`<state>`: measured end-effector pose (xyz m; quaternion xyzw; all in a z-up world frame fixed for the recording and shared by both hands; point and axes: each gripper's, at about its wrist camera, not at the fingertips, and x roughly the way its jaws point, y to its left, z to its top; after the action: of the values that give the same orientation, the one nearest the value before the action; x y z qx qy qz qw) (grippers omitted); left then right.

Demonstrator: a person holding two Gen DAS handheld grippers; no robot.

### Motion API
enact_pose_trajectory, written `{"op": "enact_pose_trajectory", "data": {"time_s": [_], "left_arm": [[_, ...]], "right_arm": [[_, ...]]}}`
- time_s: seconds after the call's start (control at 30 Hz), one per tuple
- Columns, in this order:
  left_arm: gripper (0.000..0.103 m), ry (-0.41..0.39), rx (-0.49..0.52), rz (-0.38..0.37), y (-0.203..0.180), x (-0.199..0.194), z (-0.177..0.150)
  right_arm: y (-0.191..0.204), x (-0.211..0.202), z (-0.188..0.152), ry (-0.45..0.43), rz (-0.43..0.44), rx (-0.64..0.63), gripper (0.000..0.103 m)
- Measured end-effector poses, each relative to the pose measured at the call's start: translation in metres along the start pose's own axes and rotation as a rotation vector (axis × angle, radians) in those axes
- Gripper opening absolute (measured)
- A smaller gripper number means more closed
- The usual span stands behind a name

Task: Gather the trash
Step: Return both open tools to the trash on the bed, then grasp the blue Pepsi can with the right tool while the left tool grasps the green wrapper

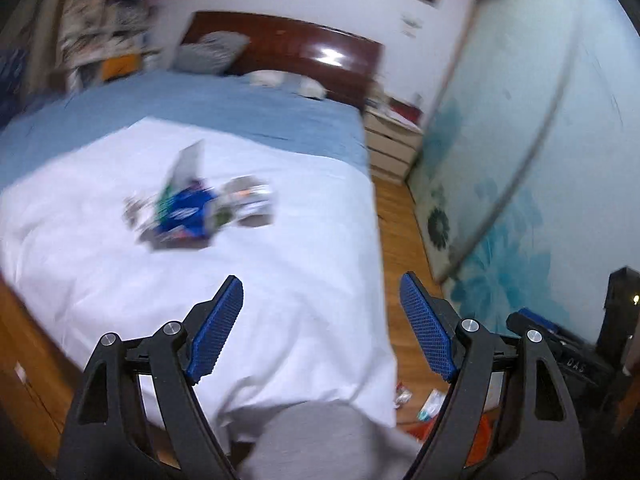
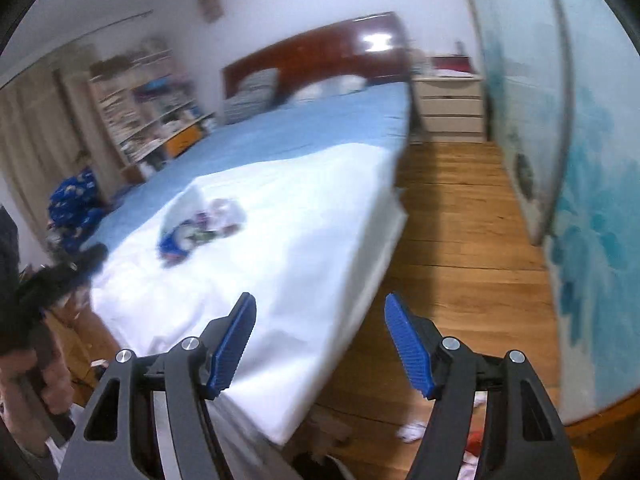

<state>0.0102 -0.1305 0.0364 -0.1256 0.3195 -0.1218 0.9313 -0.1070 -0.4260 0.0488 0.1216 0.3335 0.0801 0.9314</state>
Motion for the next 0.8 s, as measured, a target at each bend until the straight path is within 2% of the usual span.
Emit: {"op": "enact_pose_trajectory", "data": {"time_s": [0.13, 0.2, 0.33, 0.4, 0.47, 0.53, 0.63, 0.8], "left_arm": [[0.080, -0.016, -0.074, 0.026, 0.034, 0.002, -0.012], [0.080, -0.003, -0.078, 0.032, 0.043, 0.010, -0.012], [0.080, -0.006, -0.028, 0.055, 0.045, 0.016, -0.012], [0.080, -0.012, 0.012, 0.105, 0.057, 0.013, -0.012], [0.080, -0.034, 0.036, 0.180, 0.072, 0.003, -0.012], [0.080, -0.038, 0.007, 0.166, 0.084, 0.000, -0.006], [0.080, -0.038, -0.040, 0.163, 0.105, -0.005, -0.004], [0.080, -0.038, -0.145, 0.154, 0.144, -0.011, -0.003]], "right_arm": [[0.045, 0.016, 0.000, 0.014, 0.027, -0.069, 0.067], [0.061, 0.025, -0.002, 0.030, 0.037, -0.084, 0.067], [0.092, 0.062, 0.006, 0.078, 0.084, -0.093, 0.067], [0.089, 0.084, 0.009, 0.100, 0.126, -0.092, 0.067], [0.111, 0.114, 0.023, 0.109, 0.185, -0.089, 0.067], [0.131, 0.143, 0.035, 0.106, 0.210, -0.110, 0.067], [0.167, 0.209, 0.056, 0.159, 0.242, -0.086, 0.067], [0.208, 0.308, 0.070, 0.241, 0.204, -0.053, 0.067]]}}
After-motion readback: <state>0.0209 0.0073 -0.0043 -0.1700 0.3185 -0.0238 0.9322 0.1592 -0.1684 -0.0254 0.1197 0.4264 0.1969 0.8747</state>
